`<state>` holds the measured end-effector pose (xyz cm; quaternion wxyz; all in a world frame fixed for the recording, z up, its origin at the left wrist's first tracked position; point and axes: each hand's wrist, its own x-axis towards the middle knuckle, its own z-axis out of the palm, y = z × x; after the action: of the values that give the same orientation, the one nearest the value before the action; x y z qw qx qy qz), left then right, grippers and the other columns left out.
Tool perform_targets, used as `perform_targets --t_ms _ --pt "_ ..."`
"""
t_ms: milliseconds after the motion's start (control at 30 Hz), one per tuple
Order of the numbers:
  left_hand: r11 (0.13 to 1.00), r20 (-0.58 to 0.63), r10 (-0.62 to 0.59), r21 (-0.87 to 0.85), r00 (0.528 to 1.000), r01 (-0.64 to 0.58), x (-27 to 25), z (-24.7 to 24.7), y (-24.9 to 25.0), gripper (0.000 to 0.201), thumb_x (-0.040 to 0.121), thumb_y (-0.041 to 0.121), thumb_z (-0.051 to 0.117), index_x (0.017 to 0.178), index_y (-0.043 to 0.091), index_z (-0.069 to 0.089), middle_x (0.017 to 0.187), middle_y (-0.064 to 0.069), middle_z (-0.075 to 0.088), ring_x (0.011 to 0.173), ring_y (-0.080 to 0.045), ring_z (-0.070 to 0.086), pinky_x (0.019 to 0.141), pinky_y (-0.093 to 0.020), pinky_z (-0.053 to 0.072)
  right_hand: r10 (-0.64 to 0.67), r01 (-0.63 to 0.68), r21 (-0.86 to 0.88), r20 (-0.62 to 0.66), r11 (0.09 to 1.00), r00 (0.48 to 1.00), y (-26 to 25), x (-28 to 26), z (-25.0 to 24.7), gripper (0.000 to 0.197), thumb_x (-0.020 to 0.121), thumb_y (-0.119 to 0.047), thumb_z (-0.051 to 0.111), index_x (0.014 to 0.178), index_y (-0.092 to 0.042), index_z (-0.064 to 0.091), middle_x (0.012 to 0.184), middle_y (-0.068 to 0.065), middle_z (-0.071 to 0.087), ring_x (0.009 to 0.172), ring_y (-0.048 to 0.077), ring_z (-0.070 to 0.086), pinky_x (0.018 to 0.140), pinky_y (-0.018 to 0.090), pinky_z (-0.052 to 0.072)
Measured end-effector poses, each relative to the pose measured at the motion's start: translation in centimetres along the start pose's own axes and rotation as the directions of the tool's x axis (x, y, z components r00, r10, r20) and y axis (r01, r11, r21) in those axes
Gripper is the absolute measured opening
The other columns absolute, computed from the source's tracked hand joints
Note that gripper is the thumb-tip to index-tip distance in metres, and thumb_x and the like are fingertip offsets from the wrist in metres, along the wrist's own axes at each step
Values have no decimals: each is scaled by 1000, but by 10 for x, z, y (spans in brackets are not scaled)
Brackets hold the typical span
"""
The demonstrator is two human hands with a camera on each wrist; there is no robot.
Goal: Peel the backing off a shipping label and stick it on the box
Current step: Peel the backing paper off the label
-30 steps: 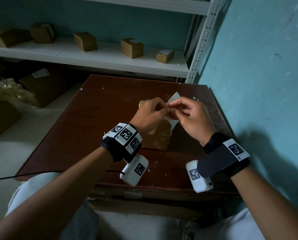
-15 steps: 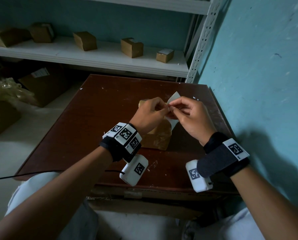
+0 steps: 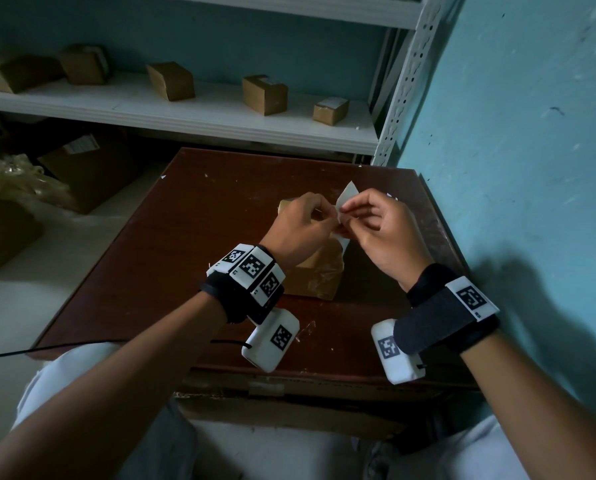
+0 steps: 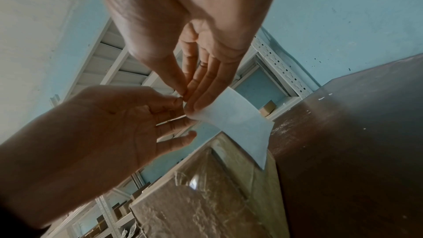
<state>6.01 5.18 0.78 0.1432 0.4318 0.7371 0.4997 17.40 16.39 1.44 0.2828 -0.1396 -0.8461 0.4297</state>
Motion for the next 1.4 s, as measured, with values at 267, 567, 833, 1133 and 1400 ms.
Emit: perform_targets --t_ms 267,567,833,1133,1400 --pt "1000 -21 2 -2 1000 -2 0 0 1 12 94 17 54 101 8 61 108 -5 59 94 -16 59 81 -30 54 -7 7 -23 2 1000 1000 2 1 0 13 89 -2 63 99 -9 64 95 -1 67 91 10 67 82 34 60" --pt "1000 -24 21 16 999 -21 0 2 -1 11 94 17 54 100 10 60 110 -4 59 96 -15 58 85 -36 55 8 -8 -37 -3 999 1000 3 1 0 14 89 -1 62 99 -11 64 94 -2 67 90 10 67 82 37 59" --pt "995 64 -61 -75 996 65 0 -3 5 12 93 20 50 88 17 61 105 -9 63 99 -25 61 89 -49 52 -29 29 -57 1 998 1000 1 -1 0 15 90 0 59 99 -12 64 96 -1 67 89 7 68 81 29 59" --pt "997 40 -45 -68 998 48 0 0 3 12 97 25 52 93 16 59 98 -4 64 91 -19 62 77 -31 53 -37 37 -30 14 999 999 -1 -1 2 16 90 1 58 100 -10 63 95 0 68 89 8 69 83 31 59" --pt "999 7 -10 -47 1000 11 1 0 2 7 97 20 51 93 17 57 99 -2 62 92 -17 61 82 -38 56 -38 38 -57 -3 998 999 0 -1 3 14 90 -2 60 100 -12 63 96 -2 68 91 9 67 85 31 58"
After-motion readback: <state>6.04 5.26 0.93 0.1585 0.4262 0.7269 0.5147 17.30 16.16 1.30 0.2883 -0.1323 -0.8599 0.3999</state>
